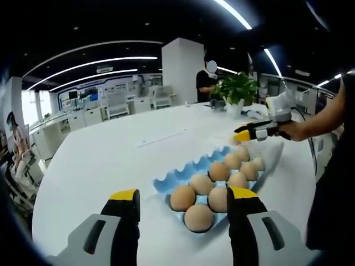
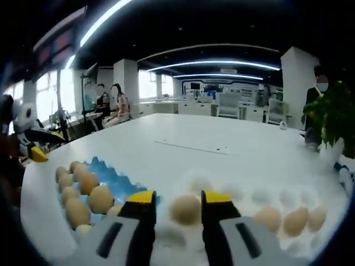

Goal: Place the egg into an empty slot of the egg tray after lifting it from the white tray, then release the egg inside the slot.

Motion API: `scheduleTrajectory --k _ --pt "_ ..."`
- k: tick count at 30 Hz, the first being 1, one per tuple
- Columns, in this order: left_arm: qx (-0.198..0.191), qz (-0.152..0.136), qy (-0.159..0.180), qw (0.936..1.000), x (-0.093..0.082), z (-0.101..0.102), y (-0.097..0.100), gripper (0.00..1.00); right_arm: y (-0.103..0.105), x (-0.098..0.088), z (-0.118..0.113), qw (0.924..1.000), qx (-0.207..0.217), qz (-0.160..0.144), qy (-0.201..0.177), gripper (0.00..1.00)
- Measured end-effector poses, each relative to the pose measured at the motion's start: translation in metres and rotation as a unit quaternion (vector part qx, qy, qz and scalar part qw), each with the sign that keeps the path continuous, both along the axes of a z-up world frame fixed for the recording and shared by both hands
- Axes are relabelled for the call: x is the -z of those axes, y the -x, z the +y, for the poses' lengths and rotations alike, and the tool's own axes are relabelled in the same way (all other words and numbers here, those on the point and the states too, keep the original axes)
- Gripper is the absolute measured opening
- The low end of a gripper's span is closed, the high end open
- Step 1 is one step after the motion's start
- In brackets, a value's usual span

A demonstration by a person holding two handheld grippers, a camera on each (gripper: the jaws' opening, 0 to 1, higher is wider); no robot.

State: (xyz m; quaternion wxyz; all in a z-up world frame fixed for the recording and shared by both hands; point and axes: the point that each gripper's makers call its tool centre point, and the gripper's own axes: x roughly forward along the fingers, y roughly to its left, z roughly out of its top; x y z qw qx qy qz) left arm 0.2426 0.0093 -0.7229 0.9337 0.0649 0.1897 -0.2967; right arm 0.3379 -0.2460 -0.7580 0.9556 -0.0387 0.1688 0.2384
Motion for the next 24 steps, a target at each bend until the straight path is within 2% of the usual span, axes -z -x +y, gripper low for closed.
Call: scheduleTrajectory --k 7,10,11,12,13,14,15,20,24 --pt "-0.008 0.002 0.000 1.0000 -0.001 0.005 0.001 0.64 -0.007 0.008 -0.003 0.9999 0.005 0.011 0.010 0.32" --pt "-0.011 0.002 0.000 0.9999 -0.001 0.006 0.000 0.65 -0.009 0.013 -0.006 0.9991 0.004 0.012 0.041 0.25" --pt "-0.011 0.002 0.000 0.9999 -0.001 0.006 0.000 0.65 -0.008 0.018 -0.010 0.9982 0.007 0.019 0.057 0.25" --pt "-0.011 0.002 0.000 0.9999 -0.001 0.006 0.000 0.65 -0.009 0.014 -0.005 0.9992 0.004 0.011 0.038 0.24" --pt "-0.012 0.003 0.001 0.9999 -0.001 0.006 0.000 0.65 -0.007 0.015 -0.004 0.9989 0.001 0.014 0.045 0.25" --pt "-0.012 0.003 0.001 0.9999 -0.001 0.006 0.000 0.65 -0.006 0.016 -0.005 0.9975 -0.011 0.007 0.069 0.25" --pt "-0.012 0.003 0.001 0.9999 0.000 0.007 0.000 0.65 -0.005 0.016 -0.004 0.9971 -0.015 0.006 0.075 0.25" --pt "-0.012 0.004 0.000 0.9999 0.000 0.007 0.000 0.65 -0.007 0.019 -0.003 0.9957 -0.032 0.006 0.087 0.25" --pt "-0.012 0.004 0.000 0.9999 0.000 0.006 -0.001 0.65 -0.007 0.018 -0.004 0.9964 -0.034 0.006 0.077 0.24"
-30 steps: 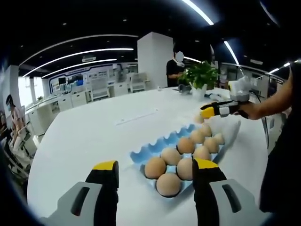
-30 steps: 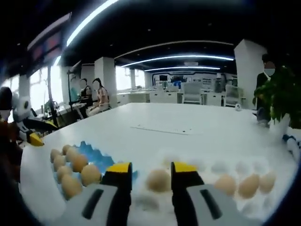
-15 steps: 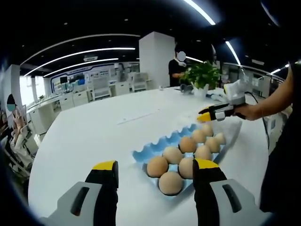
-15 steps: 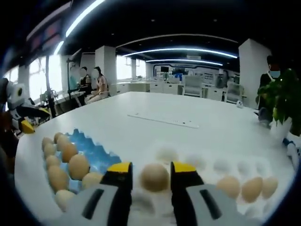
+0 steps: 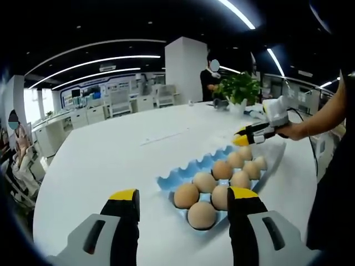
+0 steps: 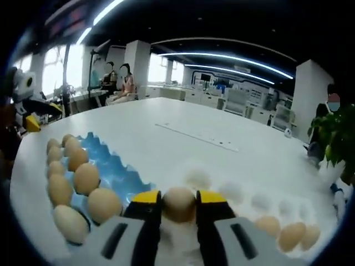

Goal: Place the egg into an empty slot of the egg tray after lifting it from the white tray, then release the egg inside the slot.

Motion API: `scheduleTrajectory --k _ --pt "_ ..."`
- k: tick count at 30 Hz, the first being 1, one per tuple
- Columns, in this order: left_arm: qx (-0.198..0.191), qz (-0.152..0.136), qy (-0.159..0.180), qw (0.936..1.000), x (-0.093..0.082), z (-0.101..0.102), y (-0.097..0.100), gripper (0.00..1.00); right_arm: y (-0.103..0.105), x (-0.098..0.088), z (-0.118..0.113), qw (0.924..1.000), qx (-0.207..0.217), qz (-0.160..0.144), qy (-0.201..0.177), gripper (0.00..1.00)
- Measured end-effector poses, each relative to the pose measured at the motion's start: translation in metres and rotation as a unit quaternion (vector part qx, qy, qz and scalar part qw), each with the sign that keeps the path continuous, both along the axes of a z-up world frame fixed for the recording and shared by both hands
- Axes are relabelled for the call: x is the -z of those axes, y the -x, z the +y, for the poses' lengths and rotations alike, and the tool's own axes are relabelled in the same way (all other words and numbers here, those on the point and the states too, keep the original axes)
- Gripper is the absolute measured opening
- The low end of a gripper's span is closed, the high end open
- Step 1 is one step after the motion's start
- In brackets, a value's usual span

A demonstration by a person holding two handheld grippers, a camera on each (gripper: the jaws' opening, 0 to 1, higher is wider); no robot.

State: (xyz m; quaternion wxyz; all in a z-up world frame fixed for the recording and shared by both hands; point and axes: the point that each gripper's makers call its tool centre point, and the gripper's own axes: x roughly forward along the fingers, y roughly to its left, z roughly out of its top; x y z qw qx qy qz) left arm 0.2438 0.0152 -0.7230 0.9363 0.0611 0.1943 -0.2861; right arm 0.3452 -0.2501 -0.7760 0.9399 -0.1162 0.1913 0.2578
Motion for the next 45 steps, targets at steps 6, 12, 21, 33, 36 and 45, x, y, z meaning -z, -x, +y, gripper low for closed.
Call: scheduleTrajectory --k 6,12,21,33,36,45 --pt "-0.003 -0.001 -0.002 1.0000 0.000 0.002 -0.001 0.64 -0.001 -0.015 -0.005 0.9990 0.023 -0.010 -0.037 0.23" --pt "-0.003 0.000 -0.001 1.0000 0.001 0.002 -0.001 0.65 -0.002 -0.026 -0.004 0.9981 0.025 -0.012 -0.054 0.23" --pt "0.001 -0.003 0.000 1.0000 0.000 -0.001 -0.002 0.64 -0.002 -0.033 0.001 0.9975 0.021 -0.013 -0.067 0.24" --pt "-0.003 -0.005 -0.001 1.0000 0.000 0.002 -0.003 0.67 -0.004 -0.042 0.017 0.9969 0.005 -0.019 -0.076 0.24" --pt "-0.003 -0.003 -0.002 1.0000 0.001 0.001 -0.004 0.71 -0.004 -0.044 0.022 0.9971 -0.001 -0.022 -0.073 0.24" --pt "-0.004 -0.005 0.002 1.0000 0.001 0.001 -0.004 0.71 -0.005 -0.050 0.038 0.9966 -0.020 -0.026 -0.075 0.24"
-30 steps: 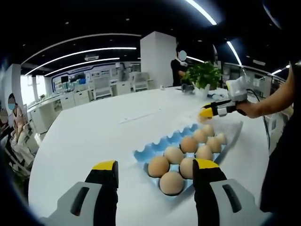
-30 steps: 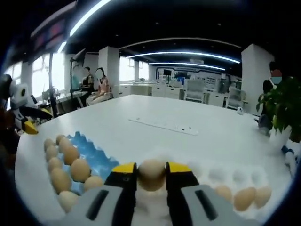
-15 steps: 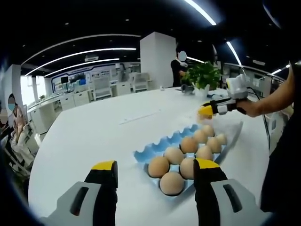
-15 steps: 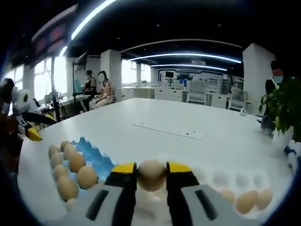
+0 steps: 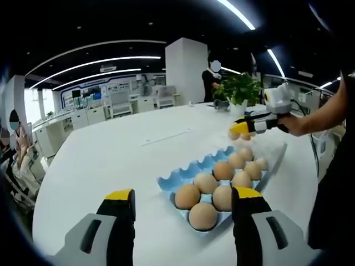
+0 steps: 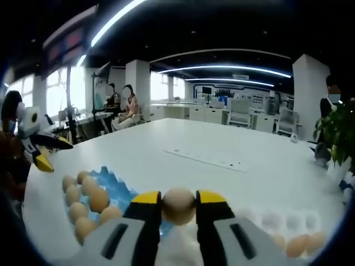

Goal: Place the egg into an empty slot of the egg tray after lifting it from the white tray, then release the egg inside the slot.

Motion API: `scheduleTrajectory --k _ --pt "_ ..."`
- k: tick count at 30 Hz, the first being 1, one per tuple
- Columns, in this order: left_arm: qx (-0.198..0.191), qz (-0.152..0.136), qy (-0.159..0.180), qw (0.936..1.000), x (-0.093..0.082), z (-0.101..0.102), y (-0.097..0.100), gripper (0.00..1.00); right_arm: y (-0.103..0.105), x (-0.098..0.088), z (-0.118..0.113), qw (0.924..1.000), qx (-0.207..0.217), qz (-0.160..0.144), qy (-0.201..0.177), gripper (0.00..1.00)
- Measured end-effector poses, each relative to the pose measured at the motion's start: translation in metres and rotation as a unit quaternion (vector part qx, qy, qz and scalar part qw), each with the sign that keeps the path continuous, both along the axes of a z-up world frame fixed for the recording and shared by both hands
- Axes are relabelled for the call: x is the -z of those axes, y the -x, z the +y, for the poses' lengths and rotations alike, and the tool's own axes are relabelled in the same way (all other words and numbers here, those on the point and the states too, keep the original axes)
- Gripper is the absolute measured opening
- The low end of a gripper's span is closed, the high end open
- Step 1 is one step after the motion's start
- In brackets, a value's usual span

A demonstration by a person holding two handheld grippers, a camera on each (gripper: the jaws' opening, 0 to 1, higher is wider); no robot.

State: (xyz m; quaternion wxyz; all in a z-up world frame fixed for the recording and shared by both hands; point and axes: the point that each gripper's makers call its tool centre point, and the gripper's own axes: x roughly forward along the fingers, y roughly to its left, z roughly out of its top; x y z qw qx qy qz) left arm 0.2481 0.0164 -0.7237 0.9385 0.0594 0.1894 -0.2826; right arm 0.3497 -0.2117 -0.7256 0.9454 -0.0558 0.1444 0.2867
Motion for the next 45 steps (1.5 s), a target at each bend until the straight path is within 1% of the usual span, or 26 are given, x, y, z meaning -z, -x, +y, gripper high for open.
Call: scheduleTrajectory --k 5,10,11,12,13,14,18,20,21,22,24,27,30,32,36,37,38,40,41,45 --pt "0.001 0.001 0.001 1.0000 0.000 0.000 0.000 0.71 -0.001 -0.004 0.019 0.9998 -0.019 -0.004 -0.001 0.24" --pt "-0.001 0.000 -0.001 1.0000 0.000 0.001 0.000 0.72 -0.001 -0.007 0.045 0.9988 -0.047 -0.009 -0.003 0.24" --pt "-0.002 0.001 0.000 1.0000 0.001 0.002 0.000 0.72 -0.001 -0.007 0.054 0.9985 -0.054 -0.010 -0.004 0.24" --pt "-0.004 0.003 0.004 1.0000 0.001 0.003 0.000 0.72 -0.001 -0.007 0.057 0.9983 -0.057 -0.011 -0.004 0.24" --pt "-0.004 0.003 0.004 1.0000 0.001 0.003 0.001 0.72 0.000 -0.007 0.064 0.9979 -0.065 -0.007 -0.005 0.24" --pt "-0.003 0.004 0.004 1.0000 0.002 0.003 0.001 0.72 0.000 -0.006 0.067 0.9978 -0.066 -0.006 -0.005 0.24" --pt "0.001 0.005 0.004 1.0000 0.003 0.002 0.002 0.71 0.005 -0.008 0.099 0.9956 -0.093 -0.010 -0.014 0.24" --pt "0.001 0.004 0.003 1.0000 0.003 0.003 0.001 0.72 0.006 -0.007 0.113 0.9945 -0.104 -0.008 -0.015 0.24" --pt "0.001 0.004 0.003 1.0000 0.003 0.003 0.001 0.72 0.007 -0.007 0.116 0.9942 -0.106 -0.008 -0.016 0.24" --pt "0.000 0.004 0.004 1.0000 0.003 0.003 0.001 0.72 0.008 -0.006 0.128 0.9931 -0.116 -0.007 -0.017 0.24" --pt "0.000 0.004 0.004 1.0000 0.003 0.004 0.001 0.72 0.010 -0.006 0.140 0.9918 -0.126 -0.008 -0.018 0.24" --pt "-0.002 0.004 0.004 1.0000 0.003 0.007 0.000 0.72 0.012 -0.003 0.161 0.9895 -0.143 -0.005 -0.018 0.24" --pt "0.000 0.005 0.005 1.0000 0.003 0.006 0.000 0.72 0.013 0.003 0.176 0.9872 -0.159 0.001 -0.013 0.24" --pt "0.002 0.005 0.004 1.0000 0.004 0.005 0.001 0.72 0.014 0.009 0.185 0.9860 -0.167 0.008 -0.009 0.24" --pt "0.003 0.008 0.006 0.9999 0.006 0.005 0.001 0.71 0.015 0.013 0.199 0.9838 -0.179 0.009 -0.005 0.24" --pt "0.002 0.008 0.007 0.9999 0.006 0.006 0.001 0.71 0.015 0.015 0.204 0.9831 -0.183 0.014 -0.006 0.24" --pt "0.002 0.008 0.007 0.9999 0.006 0.006 0.001 0.71 0.015 0.016 0.207 0.9826 -0.185 0.014 -0.004 0.24" --pt "-0.001 0.007 0.007 0.9999 0.006 0.007 0.001 0.72 0.015 0.022 0.213 0.9812 -0.192 0.024 0.002 0.24" --pt "-0.002 0.007 0.008 0.9999 0.006 0.008 0.001 0.72 0.016 0.023 0.215 0.9805 -0.196 0.021 0.005 0.24" --pt "-0.002 0.011 0.009 0.9999 0.007 0.009 0.001 0.71 0.015 0.028 0.220 0.9795 -0.199 0.029 0.007 0.24"
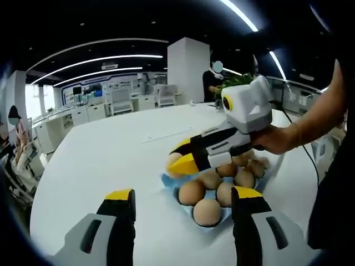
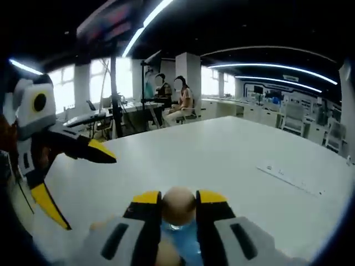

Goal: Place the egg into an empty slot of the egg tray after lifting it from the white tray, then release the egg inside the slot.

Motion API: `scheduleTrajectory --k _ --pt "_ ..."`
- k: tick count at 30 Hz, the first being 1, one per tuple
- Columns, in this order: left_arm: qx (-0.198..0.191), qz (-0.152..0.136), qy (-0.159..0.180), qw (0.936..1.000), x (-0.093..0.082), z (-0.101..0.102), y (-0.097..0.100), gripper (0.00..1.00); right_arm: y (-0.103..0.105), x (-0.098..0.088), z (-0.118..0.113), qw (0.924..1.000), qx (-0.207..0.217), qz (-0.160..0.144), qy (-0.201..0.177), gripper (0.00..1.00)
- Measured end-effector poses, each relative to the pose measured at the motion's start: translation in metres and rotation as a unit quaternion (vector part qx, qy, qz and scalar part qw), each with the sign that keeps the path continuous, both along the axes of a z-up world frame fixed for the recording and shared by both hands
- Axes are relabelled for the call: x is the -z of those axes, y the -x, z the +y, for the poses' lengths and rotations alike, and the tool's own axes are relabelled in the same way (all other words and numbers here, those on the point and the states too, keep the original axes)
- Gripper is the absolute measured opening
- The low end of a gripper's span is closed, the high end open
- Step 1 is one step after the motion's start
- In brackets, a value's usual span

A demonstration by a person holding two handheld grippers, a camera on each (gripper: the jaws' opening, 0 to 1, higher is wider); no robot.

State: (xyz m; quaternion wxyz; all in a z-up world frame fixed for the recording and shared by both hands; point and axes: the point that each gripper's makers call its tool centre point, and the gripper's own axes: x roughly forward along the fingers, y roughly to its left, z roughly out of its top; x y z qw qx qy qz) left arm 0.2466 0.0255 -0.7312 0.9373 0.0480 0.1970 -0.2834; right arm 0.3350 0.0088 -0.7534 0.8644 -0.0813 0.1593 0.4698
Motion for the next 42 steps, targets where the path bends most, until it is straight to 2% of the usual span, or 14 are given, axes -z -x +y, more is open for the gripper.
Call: scheduleTrajectory --k 7,8,10,15,16,17,23,27,30,31,34,36,40,42 --pt "-0.005 -0.001 0.003 1.0000 0.000 0.002 0.000 0.70 0.001 0.016 0.003 0.9996 -0.009 0.022 0.018 0.24" --pt "-0.005 0.000 0.003 1.0000 0.000 0.002 0.000 0.70 0.002 0.016 0.003 0.9994 -0.004 0.035 0.007 0.24" --pt "-0.006 -0.002 0.000 1.0000 -0.001 0.004 0.000 0.70 0.000 0.016 0.001 0.9993 -0.001 0.037 0.008 0.24" --pt "-0.008 -0.007 0.000 0.9999 -0.003 0.005 -0.001 0.68 -0.001 0.026 -0.001 0.9918 0.024 0.125 -0.017 0.24" --pt "-0.009 -0.006 0.001 0.9999 -0.003 0.005 -0.001 0.68 -0.004 0.022 0.000 0.9948 0.010 0.100 -0.017 0.25" --pt "-0.008 -0.006 0.001 0.9999 -0.003 0.005 -0.001 0.68 -0.001 0.024 0.000 0.9939 0.013 0.109 -0.012 0.25" --pt "-0.011 -0.008 -0.007 0.9999 -0.004 0.004 -0.003 0.68 0.001 0.023 0.000 0.9948 0.000 0.102 -0.005 0.25" --pt "-0.010 -0.009 -0.004 0.9999 -0.007 0.003 -0.003 0.68 -0.001 0.023 -0.006 0.9950 0.009 0.099 -0.001 0.30" --pt "-0.010 -0.011 -0.003 0.9999 -0.009 0.003 -0.003 0.68 -0.002 0.013 -0.019 0.9982 0.010 0.059 0.011 0.30" --pt "-0.011 -0.013 -0.003 0.9999 -0.009 0.003 -0.002 0.68 -0.005 0.002 -0.026 0.9990 0.022 0.039 -0.003 0.29" --pt "-0.009 -0.013 -0.002 0.9999 -0.009 0.000 -0.001 0.68 -0.009 -0.015 -0.046 0.9987 0.045 0.013 -0.022 0.29" --pt "-0.008 -0.013 -0.001 0.9999 -0.009 -0.001 -0.001 0.68 -0.011 -0.024 -0.069 0.9977 0.063 -0.002 -0.026 0.29" --pt "-0.007 -0.015 0.000 0.9999 -0.010 -0.003 -0.001 0.68 -0.019 -0.028 -0.130 0.9899 0.136 0.004 -0.039 0.29" --pt "-0.007 -0.015 0.001 0.9999 -0.011 -0.003 -0.001 0.68 -0.023 -0.026 -0.165 0.9826 0.181 0.009 -0.041 0.28"
